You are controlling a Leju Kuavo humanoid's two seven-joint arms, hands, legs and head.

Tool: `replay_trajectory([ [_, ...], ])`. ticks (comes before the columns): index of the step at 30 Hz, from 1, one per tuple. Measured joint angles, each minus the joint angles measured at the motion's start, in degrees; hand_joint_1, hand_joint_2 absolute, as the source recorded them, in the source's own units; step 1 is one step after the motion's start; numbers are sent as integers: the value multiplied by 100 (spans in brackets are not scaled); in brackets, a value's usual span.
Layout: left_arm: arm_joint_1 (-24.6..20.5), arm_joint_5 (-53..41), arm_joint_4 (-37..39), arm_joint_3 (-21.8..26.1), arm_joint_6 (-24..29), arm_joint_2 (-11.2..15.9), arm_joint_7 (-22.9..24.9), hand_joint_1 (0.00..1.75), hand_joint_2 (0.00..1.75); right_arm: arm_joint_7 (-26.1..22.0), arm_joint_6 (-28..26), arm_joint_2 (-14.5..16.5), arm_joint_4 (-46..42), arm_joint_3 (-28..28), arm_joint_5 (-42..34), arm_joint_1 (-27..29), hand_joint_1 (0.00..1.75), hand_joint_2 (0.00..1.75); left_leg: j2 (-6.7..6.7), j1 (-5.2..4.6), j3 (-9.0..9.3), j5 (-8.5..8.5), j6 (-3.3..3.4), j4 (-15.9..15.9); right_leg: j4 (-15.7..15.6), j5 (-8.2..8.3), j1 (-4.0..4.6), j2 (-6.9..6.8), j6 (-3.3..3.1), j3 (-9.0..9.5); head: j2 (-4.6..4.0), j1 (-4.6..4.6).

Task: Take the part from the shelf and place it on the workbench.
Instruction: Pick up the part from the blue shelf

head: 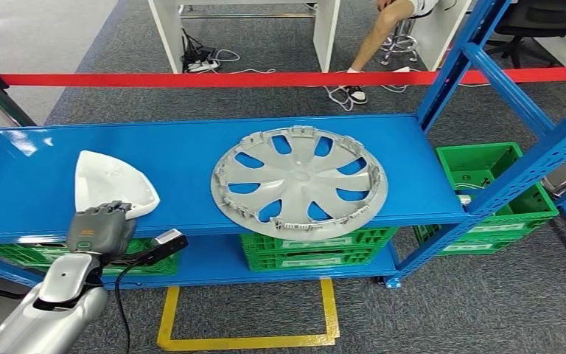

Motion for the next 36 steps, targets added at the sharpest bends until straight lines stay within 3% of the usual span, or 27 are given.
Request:
replay_trajectory([
  [6,-80,-1,6,0,-28,0,-3,175,175,0,6,0,2,0,-7,-6,0,0,0,0,1,1,-1,0,1,0,0,0,0,0,-1,1],
  [10,-146,-7,51,0,-75,1,-3,175,0,0,4,0,3,0,-14,-8,0,0,0,0,1,3,-1,0,3,0,0,0,0,0,-1,1],
  [20,-216,-876,236,-92,209,142,196,175,0,-24,18,-3,10,0,-26,-9,0,0,1,0,1,3,-1,0,6,0,0,0,-1,-4,-1,1],
  [26,-252,-1336,205,-413,587,462,538,175,0,-52,26,-19,19,0,-27,-5,0,0,2,0,-1,4,-2,0,7,0,1,1,-1,-9,-1,0],
  [36,-384,-1338,-62,-881,597,895,740,175,0,-66,25,-24,25,0,-54,-1,0,0,2,1,-1,5,-3,0,7,0,0,3,-1,-10,0,1],
])
